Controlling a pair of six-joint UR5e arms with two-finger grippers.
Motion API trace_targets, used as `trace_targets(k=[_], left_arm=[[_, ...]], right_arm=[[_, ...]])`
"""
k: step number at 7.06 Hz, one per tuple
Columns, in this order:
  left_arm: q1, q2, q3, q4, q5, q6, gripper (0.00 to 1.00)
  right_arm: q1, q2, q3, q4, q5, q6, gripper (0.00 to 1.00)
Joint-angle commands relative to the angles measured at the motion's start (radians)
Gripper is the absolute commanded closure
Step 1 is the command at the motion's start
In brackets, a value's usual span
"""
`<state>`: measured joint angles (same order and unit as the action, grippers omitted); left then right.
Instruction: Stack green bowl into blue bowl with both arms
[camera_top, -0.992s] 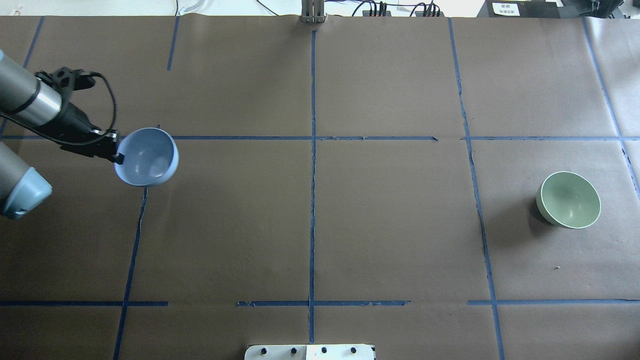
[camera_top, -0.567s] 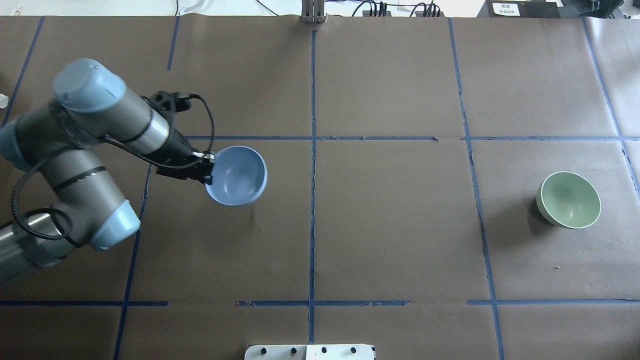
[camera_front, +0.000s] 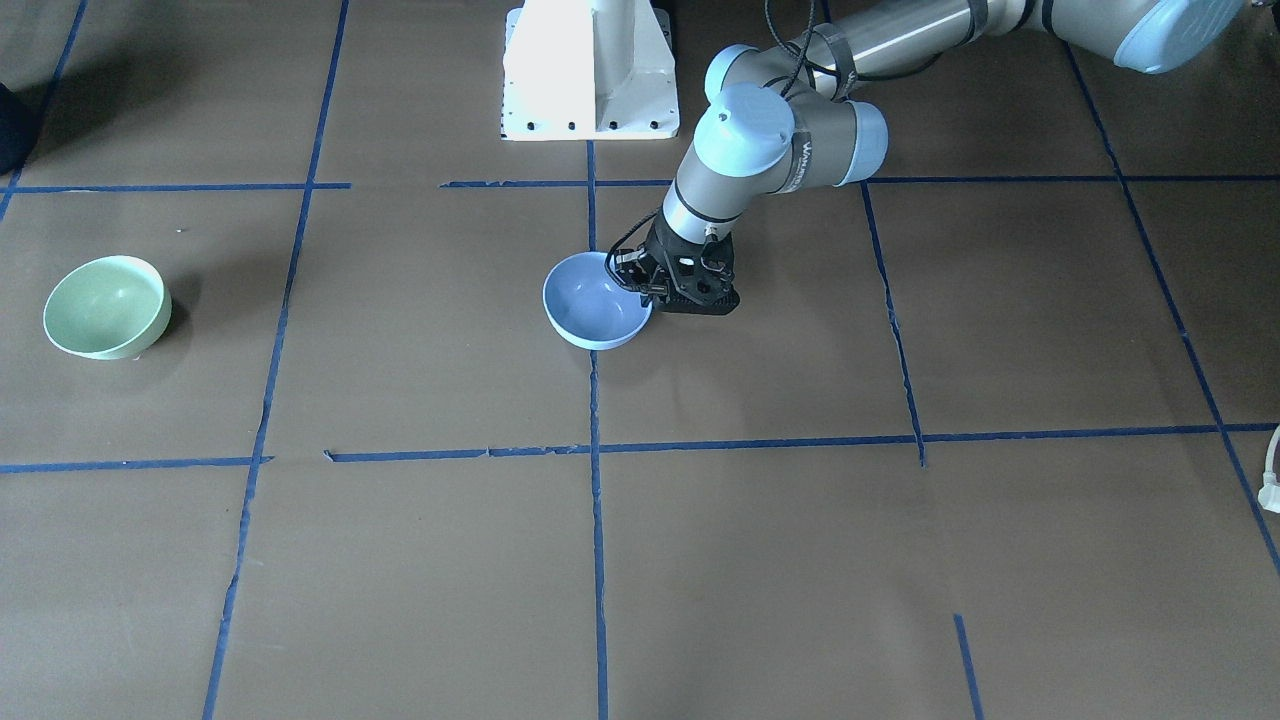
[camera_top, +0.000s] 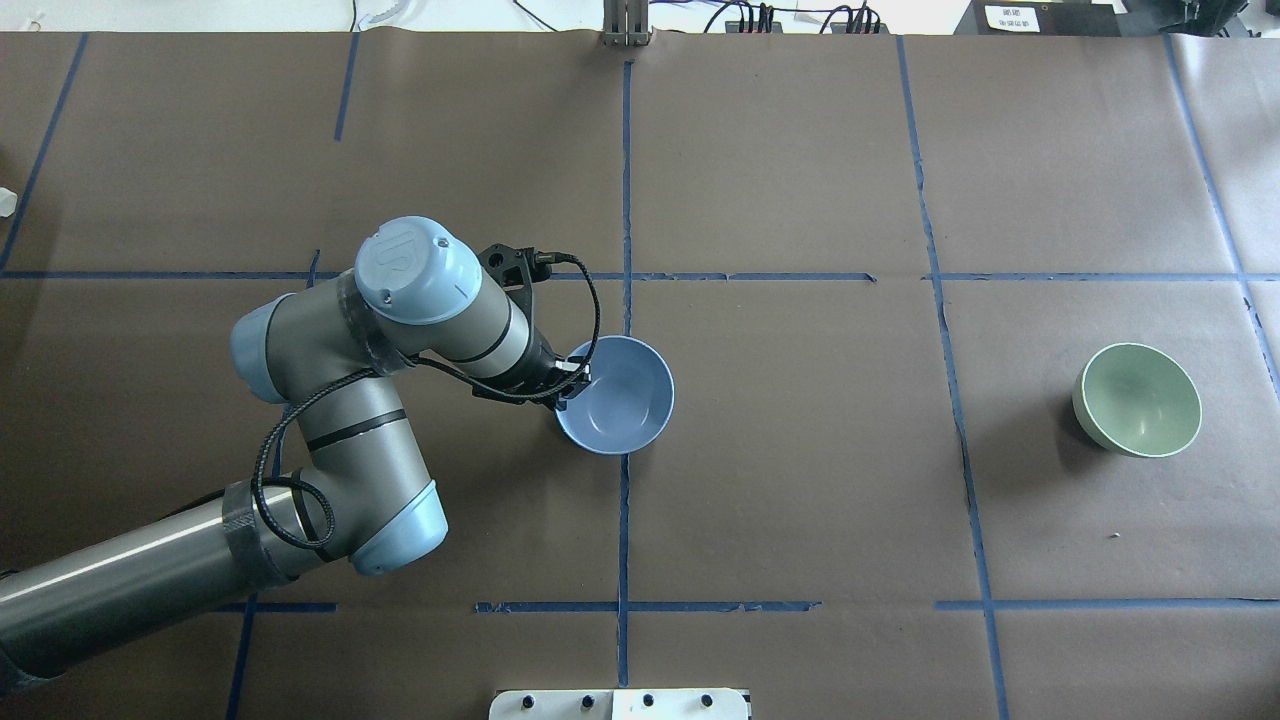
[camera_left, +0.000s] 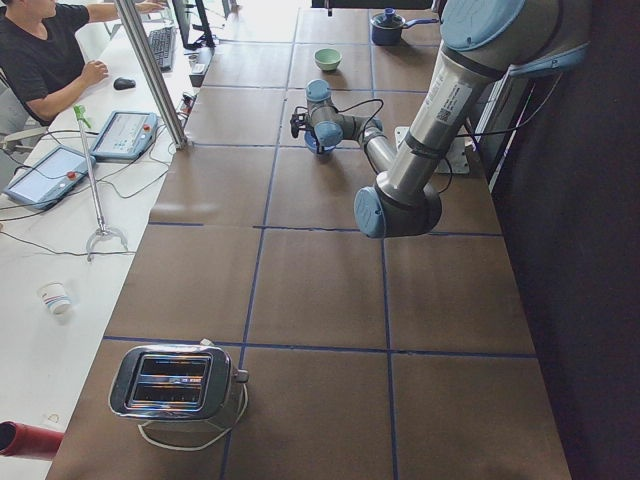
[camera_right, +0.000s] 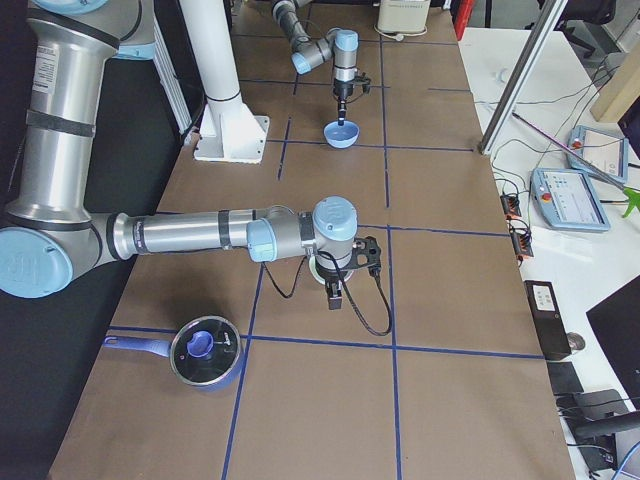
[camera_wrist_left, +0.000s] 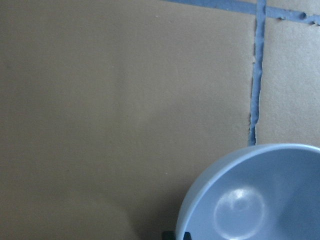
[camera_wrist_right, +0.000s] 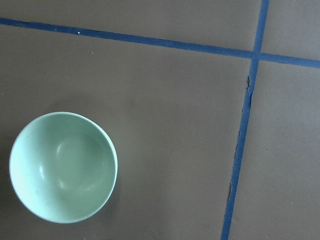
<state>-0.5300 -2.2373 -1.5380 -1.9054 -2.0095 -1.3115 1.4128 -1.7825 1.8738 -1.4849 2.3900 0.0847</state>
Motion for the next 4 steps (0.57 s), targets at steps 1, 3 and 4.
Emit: trace_targets(k=[1,3,4], left_arm=[[0.002,-0.008,0.007,0.000,0.005,0.000,0.93],[0.001,-0.007,-0.002,0.000,0.029,0.000,0.01],[-0.001,-0.007,-0.010,0.002,0.031,-0.003,0.00]], right_arm=[[0.000,0.000,0.001,0.000,0.000,-0.002,0.00],[0.000,0.000,-0.001,-0.001,0.001,0.001,0.00],[-0.002,0.000,-0.001,0.000,0.001,0.000,0.00]])
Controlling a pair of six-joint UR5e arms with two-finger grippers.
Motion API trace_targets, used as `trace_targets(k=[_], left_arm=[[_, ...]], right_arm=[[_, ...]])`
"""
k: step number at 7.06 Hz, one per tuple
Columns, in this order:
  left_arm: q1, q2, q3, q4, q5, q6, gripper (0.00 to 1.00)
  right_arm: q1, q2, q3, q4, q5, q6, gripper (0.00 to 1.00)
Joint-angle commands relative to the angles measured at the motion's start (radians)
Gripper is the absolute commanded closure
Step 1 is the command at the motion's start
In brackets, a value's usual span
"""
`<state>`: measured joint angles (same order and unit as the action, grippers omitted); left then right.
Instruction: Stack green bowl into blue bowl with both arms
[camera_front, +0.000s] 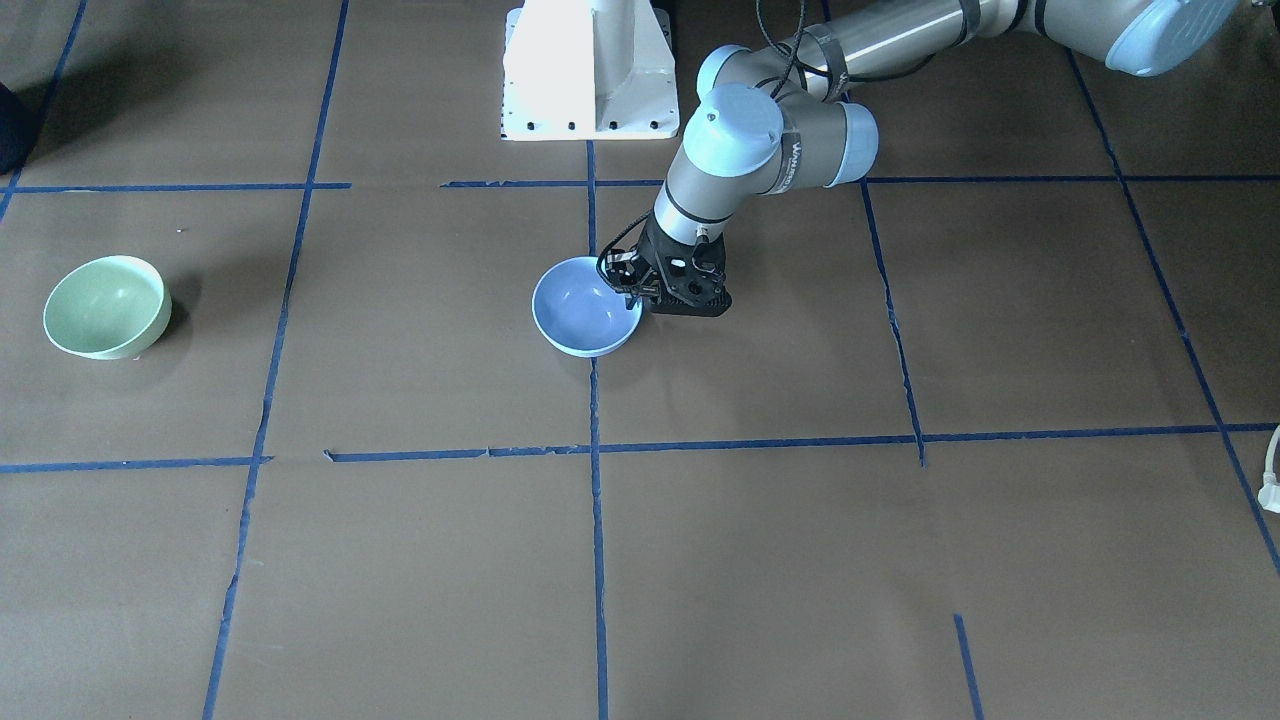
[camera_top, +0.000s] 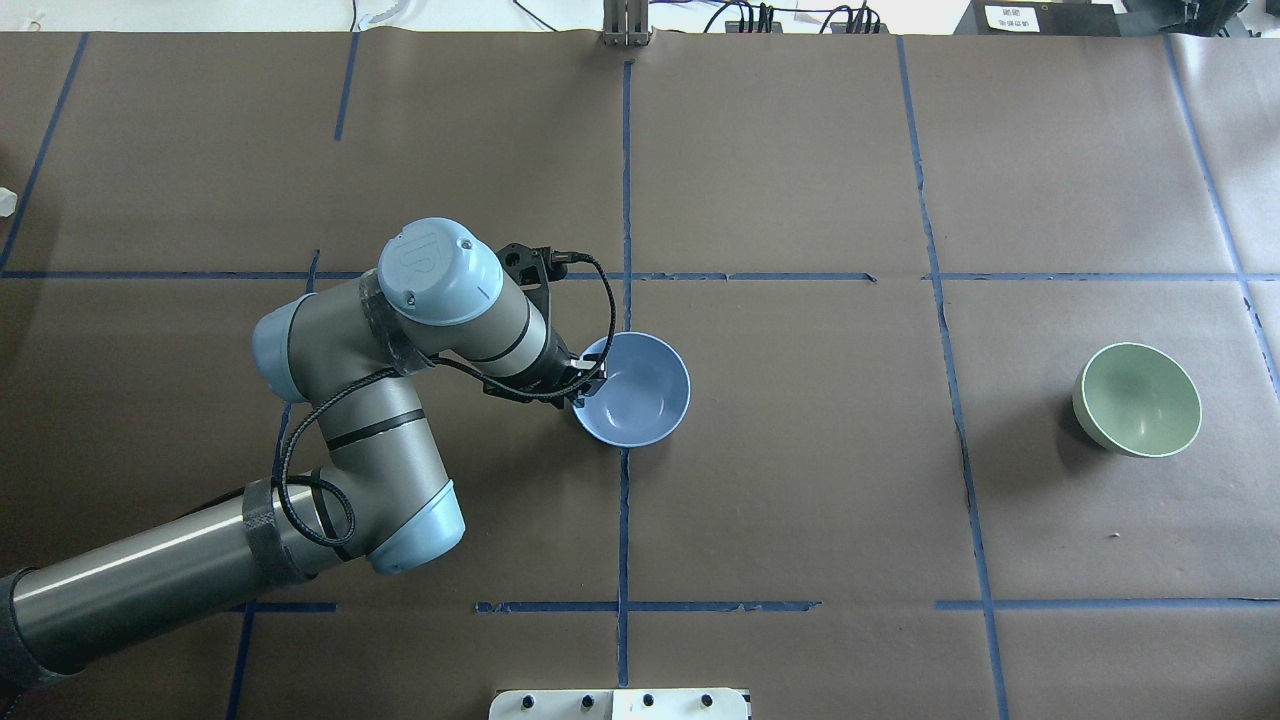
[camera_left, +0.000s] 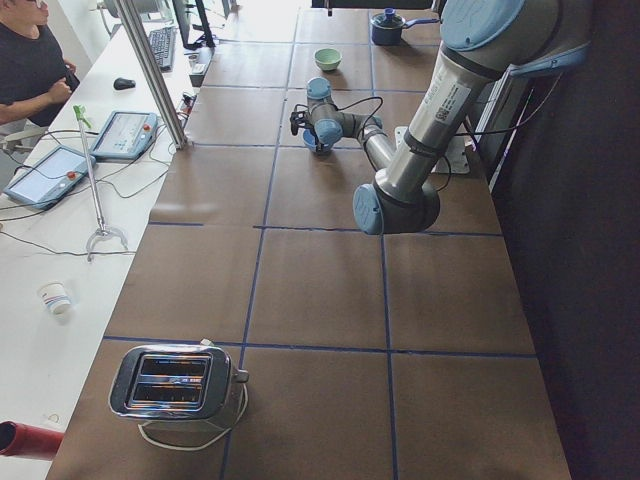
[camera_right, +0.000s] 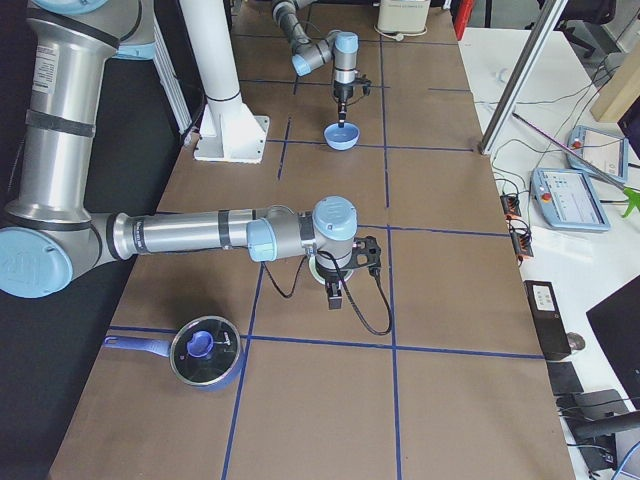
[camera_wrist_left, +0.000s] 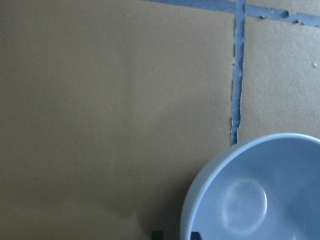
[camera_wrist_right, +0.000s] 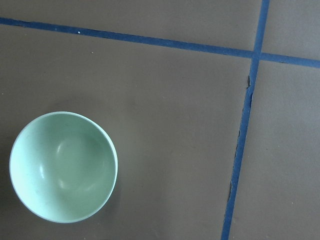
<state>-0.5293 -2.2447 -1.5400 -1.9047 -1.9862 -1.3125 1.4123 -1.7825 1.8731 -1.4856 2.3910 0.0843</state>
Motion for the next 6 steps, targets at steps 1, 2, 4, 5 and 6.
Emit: trace_targets(k=[1,2,4,5,6], left_arm=[[-0.007,0.014,-0.055,0.003,0.007,-0.004,0.00],[-0.014,0.039,-0.128,0.021,0.007,-0.019,0.00],[-0.088,0.072,-0.181,0.064,-0.034,-0.059,0.00],[-0.136,0.123,-0.222,0.079,-0.078,-0.036,0.00],[-0.193,0.178,-0.264,0.087,-0.141,0.063,0.00]], right_arm=[[-0.007,0.000,0.000,0.002,-0.001,0.002,0.00],[-0.030,0.000,0.001,0.005,-0.006,0.003,0.00],[-0.125,-0.021,-0.018,0.193,-0.077,0.177,0.01],[-0.198,-0.031,-0.063,0.379,-0.131,0.354,0.02],[-0.270,-0.032,-0.142,0.565,-0.145,0.479,0.02]])
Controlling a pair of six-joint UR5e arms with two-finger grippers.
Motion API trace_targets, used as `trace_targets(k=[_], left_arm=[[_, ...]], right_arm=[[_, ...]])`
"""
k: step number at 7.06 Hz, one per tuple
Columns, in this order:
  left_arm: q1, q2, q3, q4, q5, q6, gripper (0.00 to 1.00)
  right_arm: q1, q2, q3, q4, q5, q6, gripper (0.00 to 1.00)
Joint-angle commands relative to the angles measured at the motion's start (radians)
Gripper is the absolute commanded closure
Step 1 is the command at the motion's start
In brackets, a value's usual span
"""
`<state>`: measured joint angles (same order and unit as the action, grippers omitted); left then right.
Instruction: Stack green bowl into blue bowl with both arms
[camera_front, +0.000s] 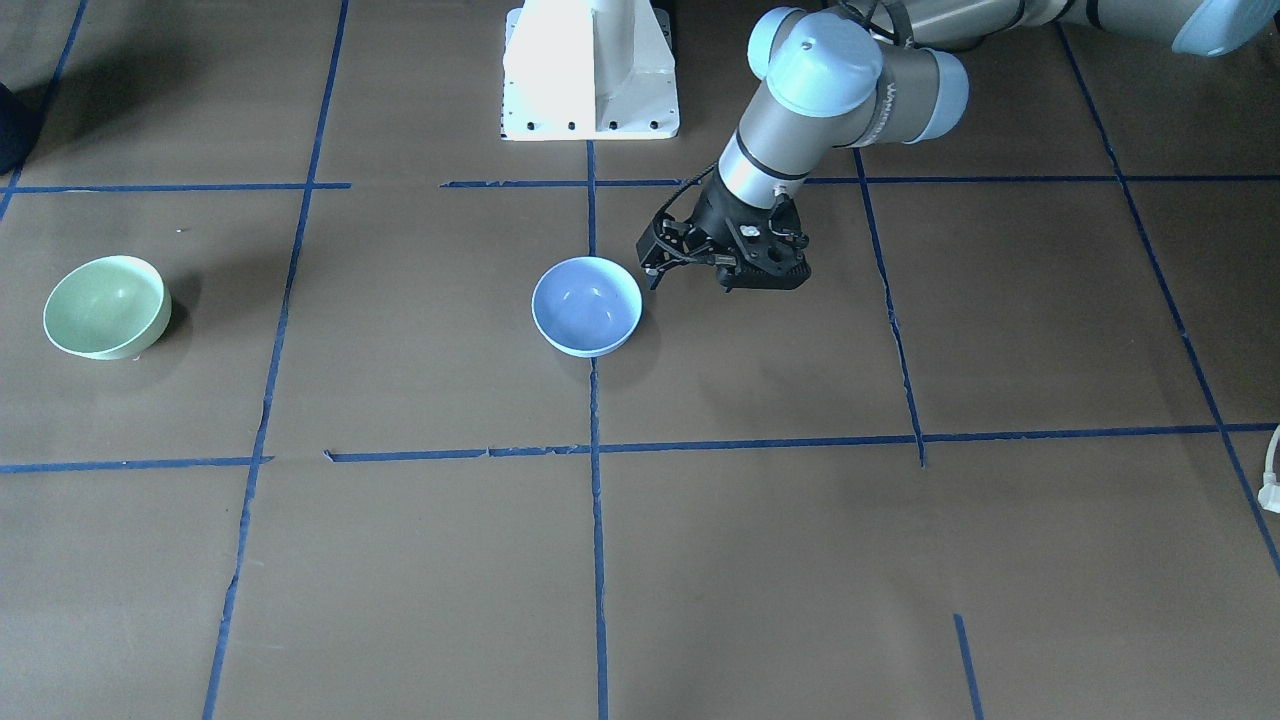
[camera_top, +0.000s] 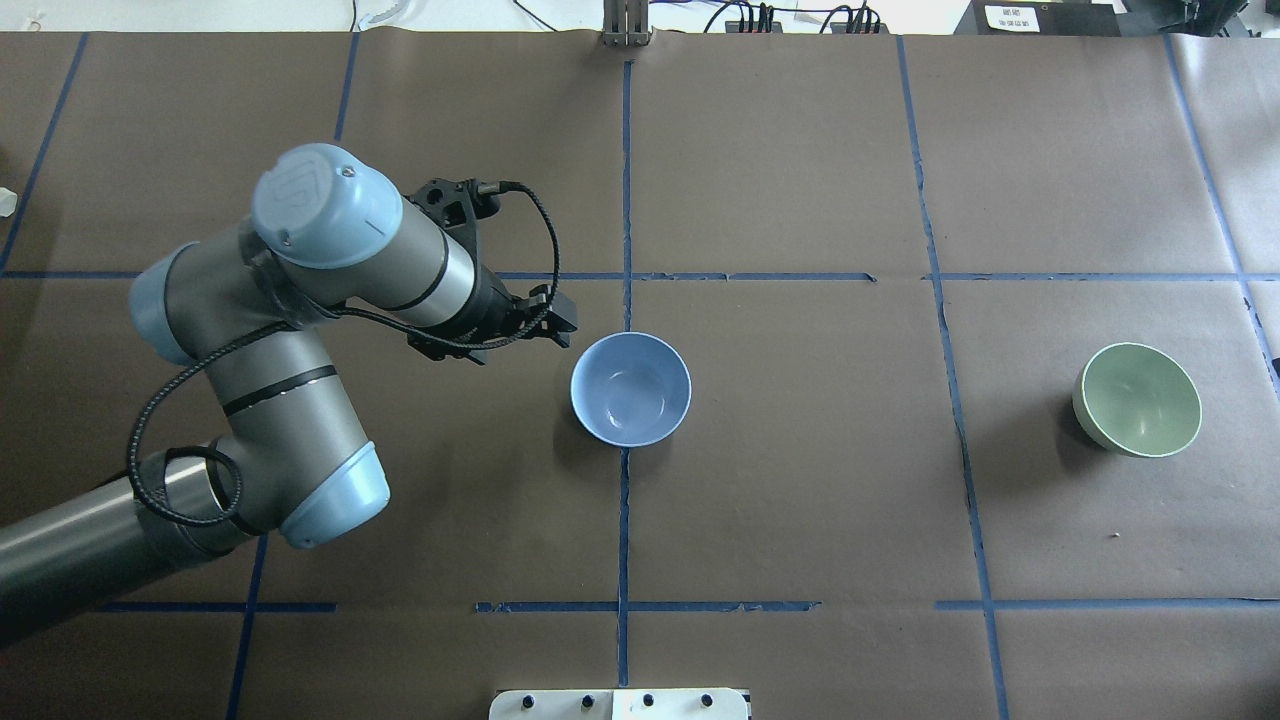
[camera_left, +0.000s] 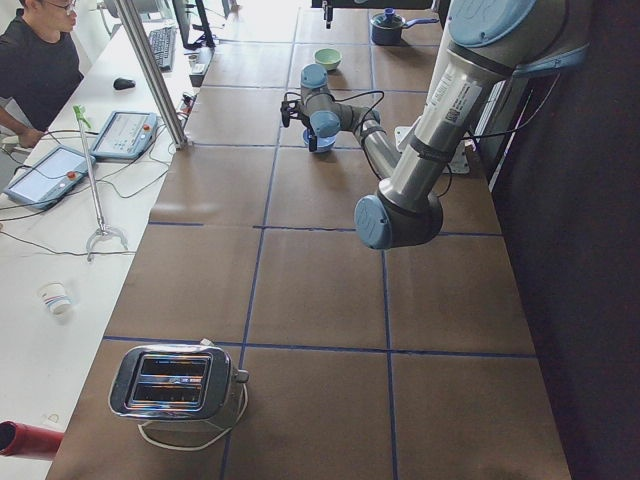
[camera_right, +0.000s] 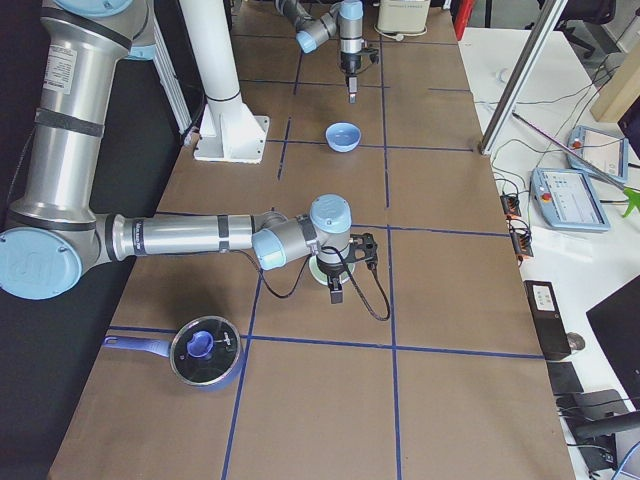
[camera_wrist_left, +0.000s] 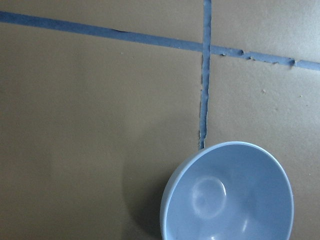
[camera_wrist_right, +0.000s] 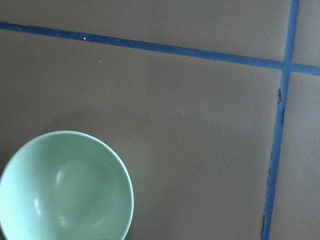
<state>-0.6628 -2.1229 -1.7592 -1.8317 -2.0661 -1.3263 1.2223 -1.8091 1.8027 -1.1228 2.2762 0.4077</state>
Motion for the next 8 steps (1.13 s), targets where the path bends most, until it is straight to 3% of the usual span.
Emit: trace_targets(k=[1,2,4,5,6,7,8], left_arm=[[-0.117,0.111,-0.081,0.032,-0.104,0.172,0.00],[-0.170,0.168,-0.116,0.046,-0.139,0.268,0.00],[-0.210,0.247,-0.161,0.046,-0.155,0.337,0.00],[-0.228,0.277,-0.175,0.048,-0.155,0.361,0.00],[-0.244,0.320,-0.193,0.052,-0.155,0.428,0.00],[-0.273,0.354,-0.206,0.052,-0.157,0.476,0.00],[-0.287,0.389,-0.219,0.052,-0.157,0.520,0.00]], right_arm=[[-0.130,-0.004,-0.138,0.309,-0.052,0.254,0.02],[-0.148,0.003,-0.181,0.380,-0.047,0.308,0.02],[-0.179,0.007,-0.194,0.388,-0.047,0.341,0.05],[-0.193,0.013,-0.201,0.386,-0.047,0.344,0.15],[-0.196,0.026,-0.201,0.386,-0.044,0.385,0.66],[-0.217,0.048,-0.200,0.385,-0.043,0.422,0.99],[-0.234,0.051,-0.200,0.385,-0.041,0.422,1.00]])
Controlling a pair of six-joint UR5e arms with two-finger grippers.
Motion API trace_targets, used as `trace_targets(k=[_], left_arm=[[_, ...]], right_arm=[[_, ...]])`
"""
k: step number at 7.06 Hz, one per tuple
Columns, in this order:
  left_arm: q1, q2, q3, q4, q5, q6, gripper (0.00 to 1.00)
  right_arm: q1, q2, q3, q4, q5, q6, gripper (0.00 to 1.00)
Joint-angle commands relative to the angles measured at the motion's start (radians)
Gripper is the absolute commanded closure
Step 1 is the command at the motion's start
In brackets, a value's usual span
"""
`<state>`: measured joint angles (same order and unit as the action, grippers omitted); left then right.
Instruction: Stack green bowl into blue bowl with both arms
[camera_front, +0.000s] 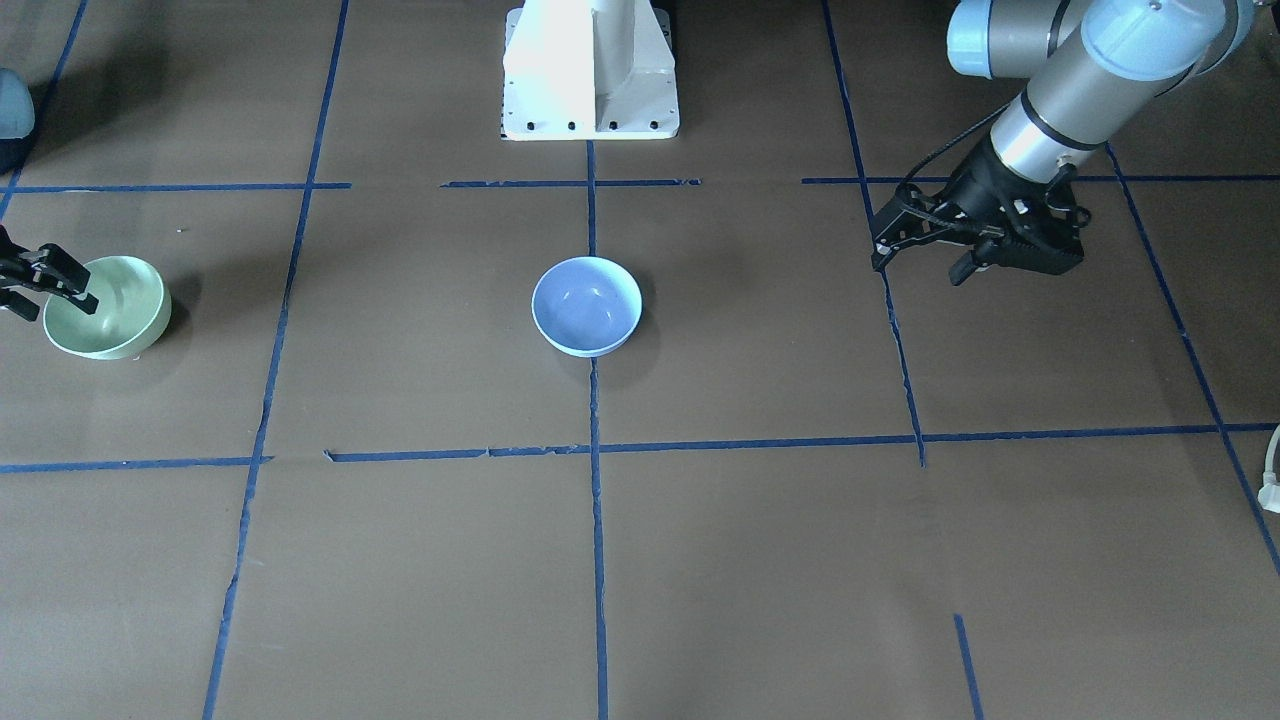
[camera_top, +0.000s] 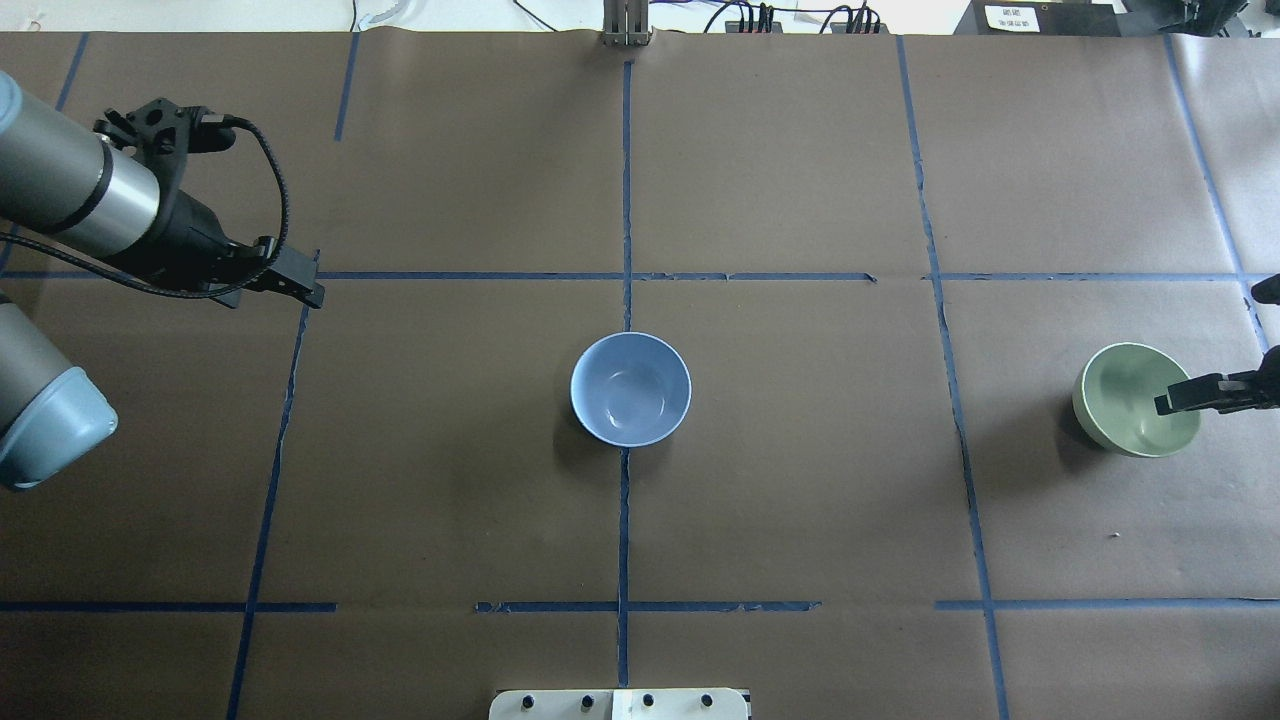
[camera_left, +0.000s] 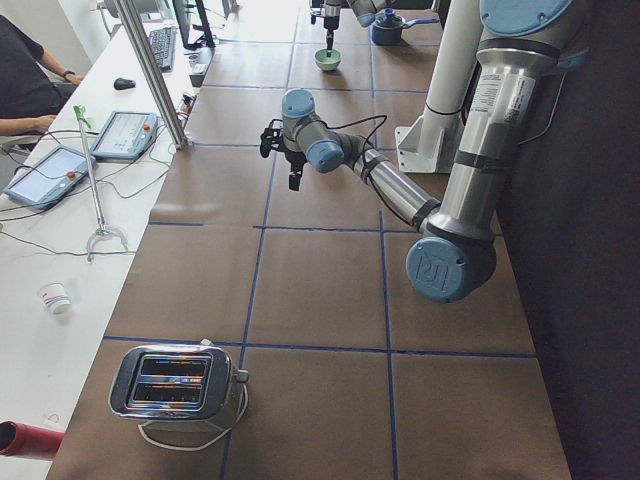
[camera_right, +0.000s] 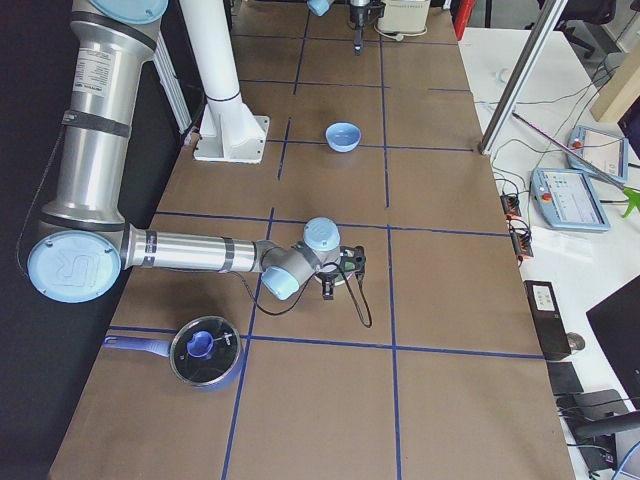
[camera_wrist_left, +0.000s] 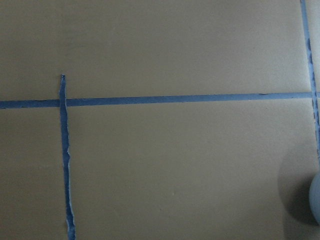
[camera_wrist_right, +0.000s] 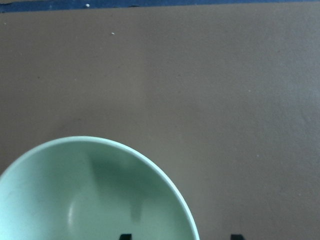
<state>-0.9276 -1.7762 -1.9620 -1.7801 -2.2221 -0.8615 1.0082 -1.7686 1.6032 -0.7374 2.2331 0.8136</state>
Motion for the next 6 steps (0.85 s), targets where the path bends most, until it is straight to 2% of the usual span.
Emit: trace_targets(k=[1,2,3,4,6], left_arm=[[-0.028,0.056,-0.027,0.001,-0.001,0.064,0.00],[-0.040,0.073,-0.037,0.001,-0.001,0.067,0.00],[-0.049,0.101,-0.060,0.001,-0.002,0.081,0.00],[-0.072,0.137,-0.076,0.001,-0.025,0.129,0.00],[-0.150,0.203,-0.071,0.002,-0.045,0.301,0.00]], right_arm=[[-0.029,0.027,0.000,0.000,0.005,0.016,1.00],[-0.031,0.035,0.023,0.000,0.010,0.019,1.00],[-0.031,0.067,0.074,-0.010,0.052,0.091,1.00],[-0.051,0.136,0.125,-0.011,0.086,0.260,1.00],[-0.175,0.310,0.165,-0.014,0.065,0.523,1.00]])
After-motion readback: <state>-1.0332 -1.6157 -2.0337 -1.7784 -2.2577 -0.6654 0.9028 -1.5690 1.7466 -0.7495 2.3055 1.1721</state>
